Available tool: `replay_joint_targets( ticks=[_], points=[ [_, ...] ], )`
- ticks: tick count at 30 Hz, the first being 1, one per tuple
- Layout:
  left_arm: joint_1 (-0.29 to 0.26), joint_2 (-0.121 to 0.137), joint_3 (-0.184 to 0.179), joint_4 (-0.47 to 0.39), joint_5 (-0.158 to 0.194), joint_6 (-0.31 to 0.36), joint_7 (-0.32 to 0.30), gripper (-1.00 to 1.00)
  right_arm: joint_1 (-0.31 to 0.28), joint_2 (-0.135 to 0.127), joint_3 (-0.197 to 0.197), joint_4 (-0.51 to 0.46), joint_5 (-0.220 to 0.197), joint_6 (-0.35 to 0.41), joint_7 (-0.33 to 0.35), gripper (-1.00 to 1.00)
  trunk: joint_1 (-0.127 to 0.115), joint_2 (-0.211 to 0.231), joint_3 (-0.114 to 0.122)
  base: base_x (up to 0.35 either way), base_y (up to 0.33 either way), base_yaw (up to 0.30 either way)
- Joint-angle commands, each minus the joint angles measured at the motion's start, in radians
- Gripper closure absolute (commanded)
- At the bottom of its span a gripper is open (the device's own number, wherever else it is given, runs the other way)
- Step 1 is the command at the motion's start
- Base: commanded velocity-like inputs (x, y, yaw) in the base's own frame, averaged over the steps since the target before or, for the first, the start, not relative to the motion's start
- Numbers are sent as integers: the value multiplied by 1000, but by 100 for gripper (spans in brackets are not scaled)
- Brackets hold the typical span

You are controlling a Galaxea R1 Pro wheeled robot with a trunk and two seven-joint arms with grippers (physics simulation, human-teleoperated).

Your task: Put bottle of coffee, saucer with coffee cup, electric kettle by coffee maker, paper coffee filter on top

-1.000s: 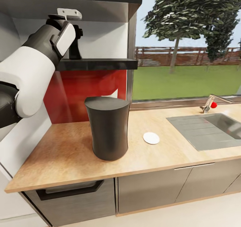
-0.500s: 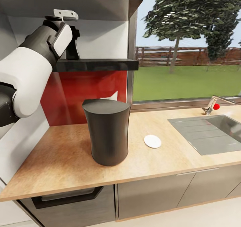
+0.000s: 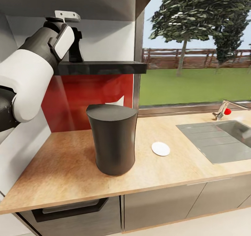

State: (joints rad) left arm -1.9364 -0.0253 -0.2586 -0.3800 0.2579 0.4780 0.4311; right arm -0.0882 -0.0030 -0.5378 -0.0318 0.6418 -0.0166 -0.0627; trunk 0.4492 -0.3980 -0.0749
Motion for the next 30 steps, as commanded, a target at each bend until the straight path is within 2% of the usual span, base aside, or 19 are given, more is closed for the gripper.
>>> replay_joint_targets(
  ticks=[1,8,20,25,30],
  points=[
    [-1,1,-8,0,11,4,8,-100,-1,0,-8,1,10,-2,-3,-100,1,-2,-2,138,1,0],
    [14,1,-7,-3,11,3,9,-100,-1,0,-8,1,10,-2,-3,-100,1,-2,-2,197,0,0],
    [55,4,-2,-7,12,-2,9,-100,-1,0,-8,1,10,-2,-3,-100,1,-2,-2,13,0,0],
    [72,5,1,-8,11,-27,9,-100,-1,0,-8,1,9,-2,-3,-100,1,-2,-2,4,0,0],
    [75,5,1,-1,11,-31,9,-100,-1,0,-8,1,9,-2,-3,-100,1,-2,-2,164,0,0]
  ],
)
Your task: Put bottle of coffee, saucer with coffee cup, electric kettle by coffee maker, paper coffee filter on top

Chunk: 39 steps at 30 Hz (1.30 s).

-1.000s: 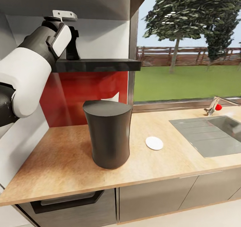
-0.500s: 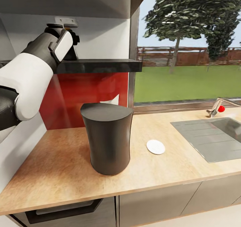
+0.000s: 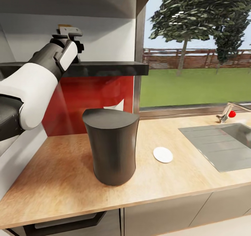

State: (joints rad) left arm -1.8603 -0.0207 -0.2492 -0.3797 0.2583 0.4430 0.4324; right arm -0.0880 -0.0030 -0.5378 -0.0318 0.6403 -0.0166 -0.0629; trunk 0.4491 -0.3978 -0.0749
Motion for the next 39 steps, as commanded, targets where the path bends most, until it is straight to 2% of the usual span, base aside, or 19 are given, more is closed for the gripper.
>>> replay_joint_targets(
  ticks=[1,17,26,27,39],
  points=[
    [-1,1,-9,-1,10,4,8,-100,-1,0,-8,1,10,-2,-3,-100,1,-2,-2,116,0,0],
    [1,27,-7,-7,12,3,8,-100,-1,0,-8,1,10,-2,-3,-100,1,-2,-2,13,0,0],
    [1,29,-8,-2,15,3,8,-100,-1,0,-8,1,10,-2,-3,-100,1,-2,-2,0,0,0],
    [1,29,-8,0,15,3,8,100,-1,0,-8,1,10,-2,-3,-100,1,-2,-2,0,0,0],
    [21,30,-7,-4,22,-37,4,100,-1,0,-8,2,10,-2,-3,-100,1,-2,-2,0,0,0]
  ],
)
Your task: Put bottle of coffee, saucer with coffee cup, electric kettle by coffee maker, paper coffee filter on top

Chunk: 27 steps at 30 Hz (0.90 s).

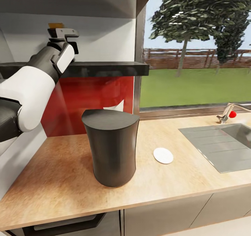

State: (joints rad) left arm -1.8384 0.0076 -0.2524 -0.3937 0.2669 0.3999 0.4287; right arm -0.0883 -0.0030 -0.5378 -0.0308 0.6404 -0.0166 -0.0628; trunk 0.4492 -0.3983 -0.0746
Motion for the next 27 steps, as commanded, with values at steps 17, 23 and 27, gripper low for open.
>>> replay_joint_targets(
  ticks=[17,23,27],
  points=[
    [1,-4,-5,-15,9,9,12,100,-1,0,-8,0,10,-2,-3,-100,1,-2,-3,-23,0,0],
    [1,-4,-6,-17,9,11,9,100,-1,0,-8,1,10,-2,-3,-100,1,-2,-3,-298,-1,0],
    [1,-5,-6,-17,8,11,9,100,-1,0,-8,0,11,-2,-3,-100,1,-2,-3,-331,-63,0]
  ],
)
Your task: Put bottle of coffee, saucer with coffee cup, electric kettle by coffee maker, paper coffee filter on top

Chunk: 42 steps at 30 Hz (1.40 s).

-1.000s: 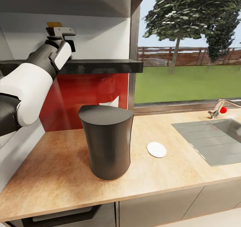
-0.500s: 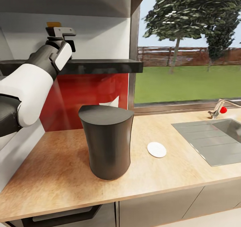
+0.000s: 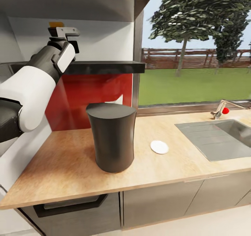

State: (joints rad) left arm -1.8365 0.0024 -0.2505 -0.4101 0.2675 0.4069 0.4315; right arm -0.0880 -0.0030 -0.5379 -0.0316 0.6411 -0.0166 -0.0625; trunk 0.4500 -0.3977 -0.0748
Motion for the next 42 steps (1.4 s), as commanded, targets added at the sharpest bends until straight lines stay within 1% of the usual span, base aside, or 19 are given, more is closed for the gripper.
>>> replay_joint_targets(
  ticks=[1,6,11,20,21,22,24,26,27,28,29,31,33,34,37,39,41,42],
  points=[
    [-1,1,-8,-1,7,5,6,100,-1,0,-8,1,10,-2,-3,-100,0,-2,-2,-318,-121,0],
    [-1,0,-7,-1,6,6,7,100,-1,1,-11,0,8,-24,-3,-100,0,-2,-2,-301,-152,0],
    [-1,-2,-6,-1,6,6,6,100,-2,1,-13,-2,6,-29,-3,-100,0,-2,-2,-282,-164,-9],
    [-1,-7,-7,-4,10,8,0,100,-2,1,-14,-2,6,-29,-3,-100,0,-2,-2,-54,-32,-248],
    [-1,-11,-7,-20,13,10,-3,100,-2,1,-14,-2,6,-29,-3,-100,0,-2,-2,-2,-1,-298],
    [-1,-20,-8,-52,16,13,-6,100,-2,1,-14,-2,6,-29,-3,-100,0,-2,-2,-1,-1,-299],
    [0,-32,-8,-74,17,16,-13,100,-2,1,-14,-2,6,-29,-3,-100,0,-2,-2,0,0,-300],
    [0,-39,-8,-84,19,18,-31,100,-2,1,-14,-2,6,-29,-3,-100,0,-2,-2,0,0,-300],
    [0,-40,-8,-87,19,19,-50,100,-2,1,-14,-2,6,-29,-2,-100,0,-2,-2,0,0,-300],
    [0,-41,-9,-89,18,20,-90,100,-2,1,-14,-2,6,-29,-3,-100,0,-2,-2,0,0,-300],
    [0,-41,-10,-91,18,25,-151,100,-2,1,-14,-2,6,-29,-3,-100,0,-2,-2,0,0,-300],
    [0,-40,-11,-91,17,34,-207,100,-2,1,-14,-2,6,-29,-3,-100,0,-2,-2,0,0,-300],
    [1,-39,-12,-89,17,58,-279,100,-2,1,-14,-2,6,-29,-2,-100,0,-2,-2,0,0,-300],
    [4,-38,-12,-85,16,67,-330,100,-2,1,-14,-2,6,-29,-3,-100,0,-2,-2,0,0,-300],
    [36,-40,-13,-81,13,73,-421,100,-2,1,-14,-2,6,-29,-2,-100,0,-2,-2,0,0,-300],
    [45,-40,-13,-77,13,79,-451,100,-2,1,-14,-2,6,-29,-2,-100,0,-2,-2,0,0,-300],
    [52,-41,-13,-76,14,104,-509,100,-2,2,-14,-2,6,-29,-2,-100,0,-2,-2,0,0,-300],
    [56,-41,-13,-78,15,108,-523,100,-2,2,-14,-2,6,-29,-2,-100,0,-2,-2,0,0,-300]
  ],
)
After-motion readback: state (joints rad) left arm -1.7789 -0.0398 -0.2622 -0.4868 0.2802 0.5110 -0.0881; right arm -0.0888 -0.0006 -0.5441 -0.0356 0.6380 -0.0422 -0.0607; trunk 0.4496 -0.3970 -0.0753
